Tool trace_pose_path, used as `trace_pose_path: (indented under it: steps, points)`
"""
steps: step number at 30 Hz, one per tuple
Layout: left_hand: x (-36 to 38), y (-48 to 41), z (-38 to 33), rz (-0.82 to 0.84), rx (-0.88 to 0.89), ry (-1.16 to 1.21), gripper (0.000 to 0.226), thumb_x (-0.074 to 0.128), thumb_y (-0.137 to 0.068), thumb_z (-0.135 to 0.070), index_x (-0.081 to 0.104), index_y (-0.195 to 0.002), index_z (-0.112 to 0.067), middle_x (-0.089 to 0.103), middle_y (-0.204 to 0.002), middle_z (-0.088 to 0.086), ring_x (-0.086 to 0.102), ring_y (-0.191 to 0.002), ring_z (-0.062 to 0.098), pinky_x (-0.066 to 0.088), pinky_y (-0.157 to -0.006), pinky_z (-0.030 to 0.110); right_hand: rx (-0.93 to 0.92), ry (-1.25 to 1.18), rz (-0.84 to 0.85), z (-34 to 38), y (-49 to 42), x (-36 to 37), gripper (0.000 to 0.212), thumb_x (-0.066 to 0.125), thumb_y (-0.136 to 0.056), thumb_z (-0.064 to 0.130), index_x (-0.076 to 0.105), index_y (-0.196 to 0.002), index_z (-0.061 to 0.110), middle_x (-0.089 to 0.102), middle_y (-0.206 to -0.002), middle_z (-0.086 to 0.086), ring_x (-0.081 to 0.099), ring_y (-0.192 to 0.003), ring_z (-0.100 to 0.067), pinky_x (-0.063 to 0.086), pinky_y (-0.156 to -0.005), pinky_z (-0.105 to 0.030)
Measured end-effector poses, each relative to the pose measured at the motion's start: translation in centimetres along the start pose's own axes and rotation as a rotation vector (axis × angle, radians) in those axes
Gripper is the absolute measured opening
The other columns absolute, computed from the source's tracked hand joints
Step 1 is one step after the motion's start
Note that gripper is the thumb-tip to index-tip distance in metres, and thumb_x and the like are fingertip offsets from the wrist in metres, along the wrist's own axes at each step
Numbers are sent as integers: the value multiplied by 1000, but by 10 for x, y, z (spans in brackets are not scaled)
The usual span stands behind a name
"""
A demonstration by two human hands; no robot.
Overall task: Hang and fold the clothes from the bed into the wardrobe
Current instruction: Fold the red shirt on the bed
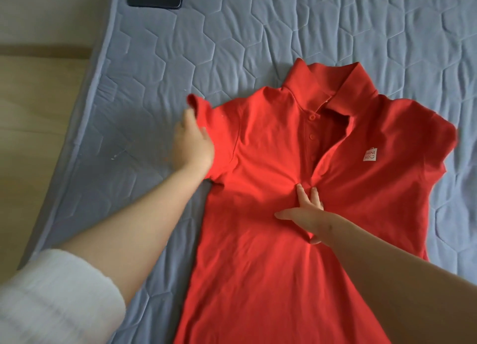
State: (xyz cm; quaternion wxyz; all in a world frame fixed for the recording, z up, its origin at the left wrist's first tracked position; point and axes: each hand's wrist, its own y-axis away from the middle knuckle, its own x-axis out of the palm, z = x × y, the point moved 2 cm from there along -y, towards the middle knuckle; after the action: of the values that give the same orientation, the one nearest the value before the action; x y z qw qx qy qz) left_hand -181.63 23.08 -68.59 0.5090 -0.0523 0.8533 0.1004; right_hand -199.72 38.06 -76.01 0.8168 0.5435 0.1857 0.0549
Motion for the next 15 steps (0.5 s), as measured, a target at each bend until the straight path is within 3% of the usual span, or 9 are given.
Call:
trace_pose_path:
  steps: [3,6,8,10,12,14,15]
  points:
    - [18,27,-39,117,98,-72,57,40,-88,-4,26,-140,-22,38,-130,15,55,-101,43,42,-77,43,-73,-44,-34,-6,6,-3,92,69,-79,34,7,-147,41,-18,-155,12,-1,-144,-19,30,-110,-50]
    - [47,48,-60,362,109,-120,69,42,-86,-2,12,-146,-22,27,-138,13,52,-109,38,40,-89,41,-241,-40,-163,-18,17,-13,75,67,-82,25,27,-146,26,10,-156,2,22,-140,-15,41,-97,-29]
    - [67,57,-63,583,37,-122,77,48,-89,-10,1,-148,-23,14,-148,12,43,-123,34,35,-100,38,-344,-35,-400,-28,29,-30,56,62,-83,17,44,-136,16,40,-142,-7,41,-129,-20,36,-99,-27]
    - [80,69,-65,732,-12,-120,87,57,-89,-25,-6,-148,-25,-1,-154,9,29,-135,32,28,-110,37,-290,-94,-716,-41,42,-55,40,55,-84,14,55,-124,16,53,-126,-10,49,-118,-28,35,-97,-32]
    - [86,84,-67,655,134,-288,86,58,-86,-34,-2,-148,-28,-6,-156,5,18,-139,31,24,-110,40,-106,-194,-968,-58,49,-83,35,50,-84,15,55,-119,16,51,-125,-14,44,-118,-34,32,-98,-41]
    - [88,102,-76,439,417,-414,79,57,-85,-37,9,-148,-30,-1,-156,3,16,-138,30,25,-107,41,92,-357,-1038,-73,50,-106,35,46,-86,16,51,-120,12,45,-130,-17,41,-122,-36,30,-100,-45]
    - [93,111,-83,431,514,-394,77,56,-85,-39,11,-147,-32,0,-156,2,17,-137,29,26,-106,41,160,-430,-1023,-80,48,-114,36,44,-87,17,48,-123,11,43,-132,-18,40,-123,-37,31,-100,-45]
